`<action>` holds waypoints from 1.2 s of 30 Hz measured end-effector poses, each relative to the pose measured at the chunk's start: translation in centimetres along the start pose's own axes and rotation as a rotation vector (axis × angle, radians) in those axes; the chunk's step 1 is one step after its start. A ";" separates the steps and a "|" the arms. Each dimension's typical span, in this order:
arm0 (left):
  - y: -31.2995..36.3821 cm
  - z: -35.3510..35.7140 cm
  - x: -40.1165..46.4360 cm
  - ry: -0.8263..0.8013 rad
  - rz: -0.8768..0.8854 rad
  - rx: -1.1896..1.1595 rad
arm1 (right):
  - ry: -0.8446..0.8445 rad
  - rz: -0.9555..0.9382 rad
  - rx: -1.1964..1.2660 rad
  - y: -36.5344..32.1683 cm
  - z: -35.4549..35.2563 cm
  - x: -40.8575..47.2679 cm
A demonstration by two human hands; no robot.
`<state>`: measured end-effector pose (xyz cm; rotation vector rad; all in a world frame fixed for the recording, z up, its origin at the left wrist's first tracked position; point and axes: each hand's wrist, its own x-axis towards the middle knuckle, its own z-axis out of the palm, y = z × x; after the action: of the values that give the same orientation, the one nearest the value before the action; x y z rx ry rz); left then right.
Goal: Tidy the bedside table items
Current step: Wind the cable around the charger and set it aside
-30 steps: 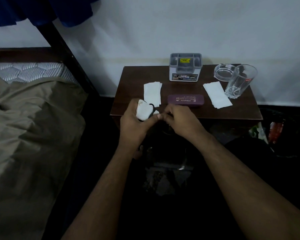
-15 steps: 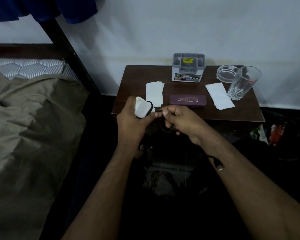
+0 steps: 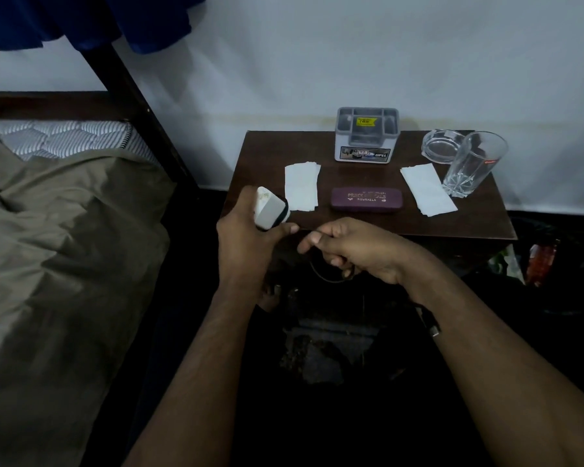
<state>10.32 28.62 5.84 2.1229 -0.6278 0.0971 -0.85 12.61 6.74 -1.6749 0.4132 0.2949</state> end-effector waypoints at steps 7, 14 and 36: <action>0.0 -0.8 0.1 0.091 -0.036 0.120 | 0.092 -0.061 0.710 -0.8 -1.3 0.2; -1.4 0.3 -0.3 -0.226 -0.161 0.244 | 0.025 -0.318 1.050 -1.1 -2.0 0.0; -0.2 -0.1 0.2 -0.013 -0.253 -0.292 | 0.715 -0.143 -0.510 1.5 -1.9 1.4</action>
<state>10.58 28.75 5.80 1.9017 -0.3515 -0.1416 -0.35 10.42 5.11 -2.2820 0.7861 -0.3557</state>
